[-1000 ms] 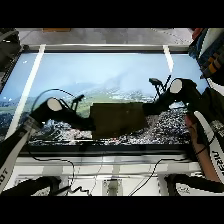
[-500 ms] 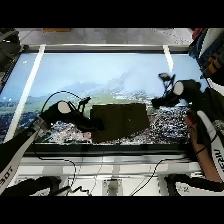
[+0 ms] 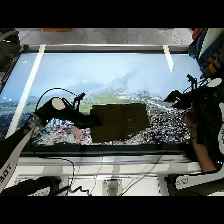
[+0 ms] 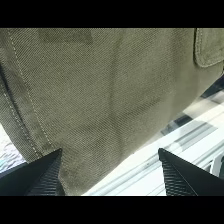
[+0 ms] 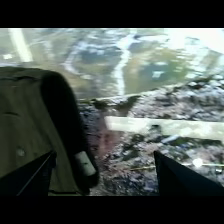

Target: Fold the clothes and pants, and hang the long-sleeved shirts on hangers.

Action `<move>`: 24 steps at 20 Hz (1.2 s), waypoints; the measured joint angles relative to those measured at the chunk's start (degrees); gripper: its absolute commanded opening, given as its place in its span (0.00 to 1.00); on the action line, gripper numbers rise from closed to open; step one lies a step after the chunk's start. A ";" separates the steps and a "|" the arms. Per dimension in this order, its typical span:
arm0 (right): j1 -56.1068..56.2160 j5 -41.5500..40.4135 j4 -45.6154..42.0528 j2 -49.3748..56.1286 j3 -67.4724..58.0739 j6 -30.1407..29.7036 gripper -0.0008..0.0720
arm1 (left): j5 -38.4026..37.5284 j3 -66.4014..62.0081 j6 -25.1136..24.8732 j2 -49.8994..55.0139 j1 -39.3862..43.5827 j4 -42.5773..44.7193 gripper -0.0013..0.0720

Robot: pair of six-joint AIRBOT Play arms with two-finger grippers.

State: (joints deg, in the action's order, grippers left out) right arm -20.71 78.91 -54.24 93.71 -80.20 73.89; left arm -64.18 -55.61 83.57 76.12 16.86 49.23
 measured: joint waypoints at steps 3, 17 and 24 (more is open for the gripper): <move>3.21 -0.11 0.96 3.72 -0.20 -2.40 0.96 | 0.28 0.00 0.02 0.00 -0.11 0.00 0.96; 18.16 -4.57 -5.31 10.62 -0.07 -4.04 0.77 | 1.81 0.00 -0.61 0.00 -0.13 0.44 0.96; 22.71 1.36 5.79 15.41 0.15 -6.97 0.63 | 1.86 -0.02 -1.46 0.00 -0.13 0.44 0.96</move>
State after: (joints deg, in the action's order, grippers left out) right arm 2.00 80.27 -48.45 109.12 -80.05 66.92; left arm -62.33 -55.64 82.11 76.12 16.73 49.67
